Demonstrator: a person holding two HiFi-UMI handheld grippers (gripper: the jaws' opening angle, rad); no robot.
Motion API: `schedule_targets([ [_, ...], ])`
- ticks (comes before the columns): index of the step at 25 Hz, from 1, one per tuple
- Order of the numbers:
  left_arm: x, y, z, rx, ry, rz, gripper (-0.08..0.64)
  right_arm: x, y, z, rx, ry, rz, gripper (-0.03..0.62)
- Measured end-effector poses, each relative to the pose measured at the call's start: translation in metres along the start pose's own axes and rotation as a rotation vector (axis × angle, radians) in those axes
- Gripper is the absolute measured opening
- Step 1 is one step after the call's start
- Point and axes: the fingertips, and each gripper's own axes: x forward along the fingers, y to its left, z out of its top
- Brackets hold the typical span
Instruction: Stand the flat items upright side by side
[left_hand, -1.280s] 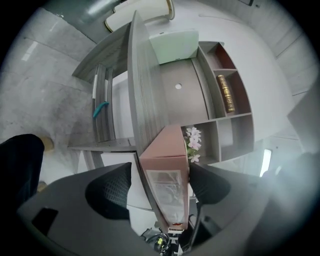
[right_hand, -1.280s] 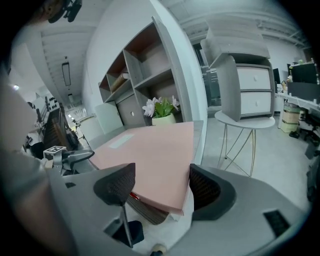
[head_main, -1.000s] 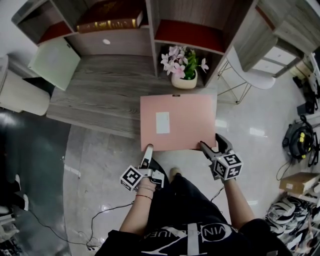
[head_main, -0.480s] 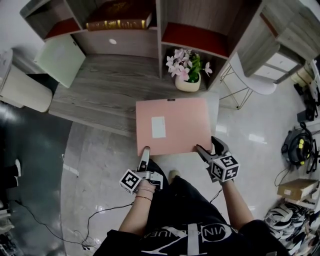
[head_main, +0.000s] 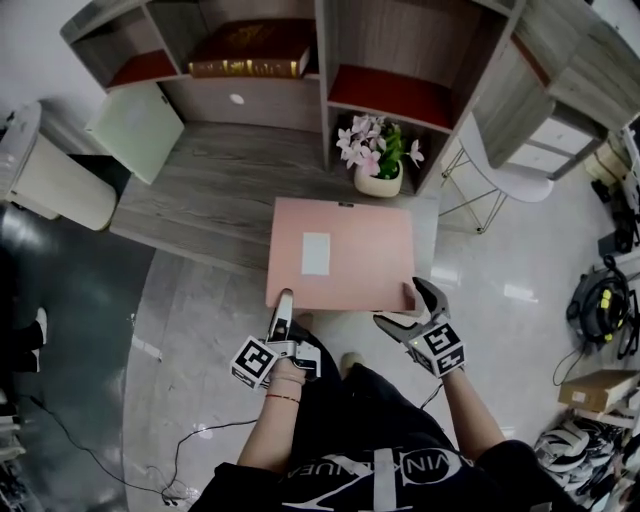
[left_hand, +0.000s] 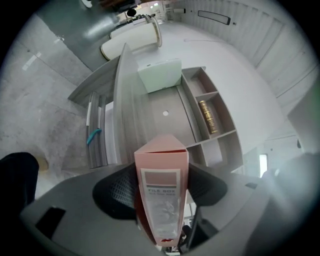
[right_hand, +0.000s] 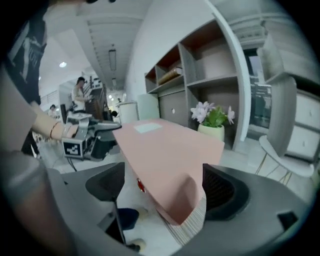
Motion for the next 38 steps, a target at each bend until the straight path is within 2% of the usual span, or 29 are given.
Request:
schedule_targets([
  [3,0.001,-0.013,0.004,0.024,-0.002,0.042,0.287,0.013,0.021,0.006,-0.186,0.023,0.008,0.476],
  [6,0.001,-0.027,0.007,0.035,-0.016,0.066,0.284,0.025,0.026,0.007,-0.277,0.051,-0.040,0.477],
  [11,0.001,-0.057,0.007,0.141,0.008,0.052,0.279,0.033,0.017,0.007,-0.298,0.067,-0.092,0.434],
  [12,0.001,-0.063,0.006,0.167,0.016,0.045,0.278,0.034,0.016,0.008,-0.306,0.067,-0.090,0.410],
  [14,0.000,-0.075,0.008,0.211,0.019,0.033,0.278,0.037,0.017,0.014,-0.322,0.062,-0.072,0.409],
  [19,-0.009,-0.098,0.031,0.281,-0.033,0.002,0.276,0.050,0.027,0.041,-0.351,0.005,-0.036,0.393],
  [26,-0.032,-0.105,0.088,0.331,-0.121,0.072,0.276,0.094,0.068,0.076,-0.379,-0.036,0.071,0.383],
  [38,-0.021,-0.123,0.214,0.526,-0.167,0.130,0.276,0.198,0.122,0.163,-0.315,-0.100,0.154,0.382],
])
